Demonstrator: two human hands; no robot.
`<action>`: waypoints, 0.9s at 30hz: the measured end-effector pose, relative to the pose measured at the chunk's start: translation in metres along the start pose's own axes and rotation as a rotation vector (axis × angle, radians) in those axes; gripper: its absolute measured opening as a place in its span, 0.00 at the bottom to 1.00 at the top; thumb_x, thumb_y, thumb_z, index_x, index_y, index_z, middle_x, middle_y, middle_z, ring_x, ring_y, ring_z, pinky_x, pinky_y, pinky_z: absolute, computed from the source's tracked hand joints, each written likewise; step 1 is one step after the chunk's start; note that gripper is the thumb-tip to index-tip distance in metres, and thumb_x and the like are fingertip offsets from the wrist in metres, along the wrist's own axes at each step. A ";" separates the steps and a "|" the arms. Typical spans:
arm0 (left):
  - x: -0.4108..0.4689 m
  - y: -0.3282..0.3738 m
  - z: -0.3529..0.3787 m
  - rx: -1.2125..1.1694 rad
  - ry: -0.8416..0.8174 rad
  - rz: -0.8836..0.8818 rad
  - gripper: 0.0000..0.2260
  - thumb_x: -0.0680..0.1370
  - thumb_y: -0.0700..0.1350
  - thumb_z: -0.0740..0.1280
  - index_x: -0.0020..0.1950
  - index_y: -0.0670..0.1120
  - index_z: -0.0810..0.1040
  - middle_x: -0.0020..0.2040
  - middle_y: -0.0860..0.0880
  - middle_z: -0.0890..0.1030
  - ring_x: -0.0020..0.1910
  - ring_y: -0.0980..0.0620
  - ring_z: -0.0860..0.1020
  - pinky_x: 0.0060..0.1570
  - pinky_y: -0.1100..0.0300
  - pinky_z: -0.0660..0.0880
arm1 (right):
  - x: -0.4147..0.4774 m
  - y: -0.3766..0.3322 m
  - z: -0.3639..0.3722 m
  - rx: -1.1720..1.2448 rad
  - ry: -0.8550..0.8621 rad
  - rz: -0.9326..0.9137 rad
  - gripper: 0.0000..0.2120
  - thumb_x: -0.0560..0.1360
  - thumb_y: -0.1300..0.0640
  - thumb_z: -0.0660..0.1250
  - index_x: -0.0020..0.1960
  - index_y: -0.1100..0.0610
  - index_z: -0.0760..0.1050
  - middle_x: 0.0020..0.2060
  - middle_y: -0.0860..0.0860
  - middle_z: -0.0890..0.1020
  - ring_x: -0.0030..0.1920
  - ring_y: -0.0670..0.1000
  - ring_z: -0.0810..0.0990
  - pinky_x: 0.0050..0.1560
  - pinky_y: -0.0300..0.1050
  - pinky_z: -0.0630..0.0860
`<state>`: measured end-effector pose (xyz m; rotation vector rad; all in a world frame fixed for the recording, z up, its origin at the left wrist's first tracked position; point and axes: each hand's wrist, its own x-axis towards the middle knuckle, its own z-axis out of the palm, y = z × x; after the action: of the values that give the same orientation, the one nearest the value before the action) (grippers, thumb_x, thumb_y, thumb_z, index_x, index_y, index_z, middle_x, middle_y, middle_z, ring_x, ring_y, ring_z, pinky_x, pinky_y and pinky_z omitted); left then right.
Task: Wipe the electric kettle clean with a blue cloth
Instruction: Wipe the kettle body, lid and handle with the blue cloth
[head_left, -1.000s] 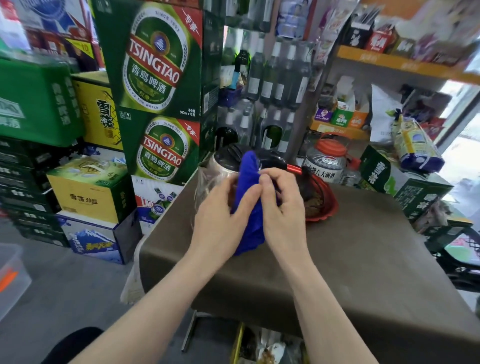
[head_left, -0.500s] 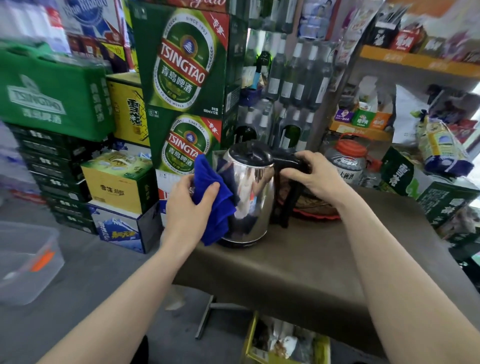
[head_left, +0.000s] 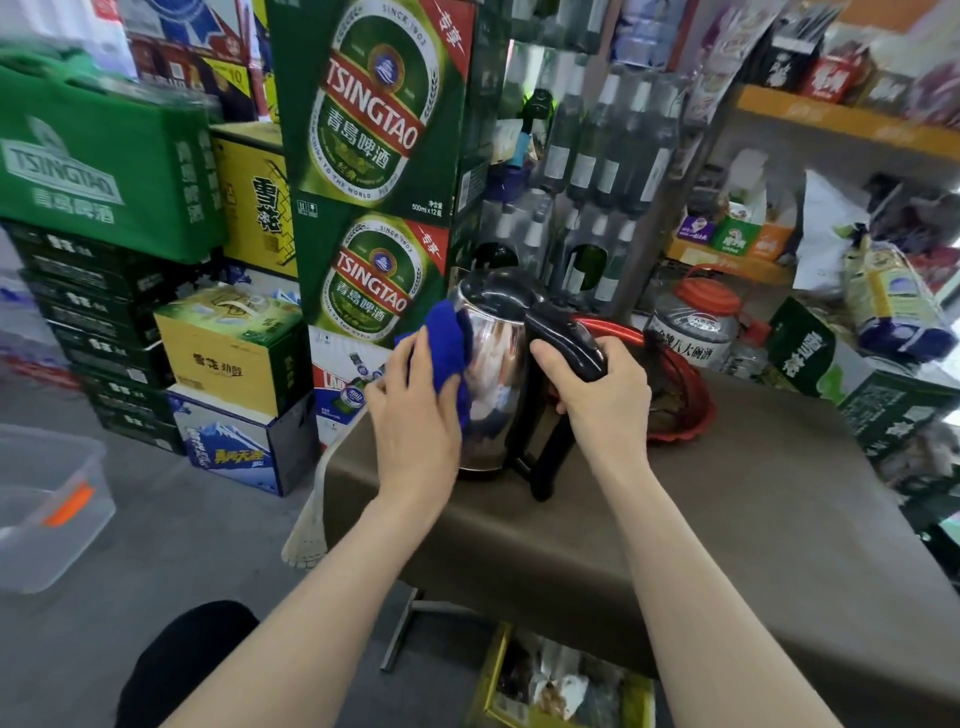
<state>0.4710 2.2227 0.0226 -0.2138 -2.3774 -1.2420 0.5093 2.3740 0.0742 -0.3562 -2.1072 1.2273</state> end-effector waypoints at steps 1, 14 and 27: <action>-0.003 -0.014 0.003 -0.020 -0.036 -0.037 0.22 0.81 0.50 0.58 0.75 0.49 0.63 0.72 0.48 0.68 0.63 0.45 0.68 0.59 0.55 0.67 | 0.000 0.000 0.001 0.002 0.009 0.001 0.17 0.69 0.38 0.75 0.44 0.50 0.77 0.37 0.46 0.83 0.37 0.50 0.83 0.46 0.54 0.82; 0.034 0.009 -0.001 -0.167 -0.066 -0.063 0.20 0.84 0.52 0.52 0.75 0.50 0.63 0.72 0.48 0.69 0.68 0.44 0.65 0.64 0.57 0.59 | -0.001 0.000 0.003 0.083 0.032 0.017 0.16 0.68 0.37 0.75 0.45 0.46 0.78 0.39 0.45 0.84 0.40 0.48 0.82 0.46 0.57 0.82; 0.018 -0.016 -0.024 -0.375 -0.272 0.019 0.18 0.84 0.49 0.54 0.74 0.54 0.67 0.62 0.65 0.71 0.59 0.69 0.69 0.55 0.79 0.61 | 0.060 0.010 -0.044 0.024 -0.286 -0.007 0.15 0.76 0.56 0.73 0.61 0.47 0.78 0.53 0.45 0.83 0.52 0.42 0.81 0.54 0.34 0.75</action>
<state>0.4569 2.1931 0.0311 -0.5518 -2.3298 -1.7388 0.4933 2.4403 0.1050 -0.1691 -2.3286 1.3645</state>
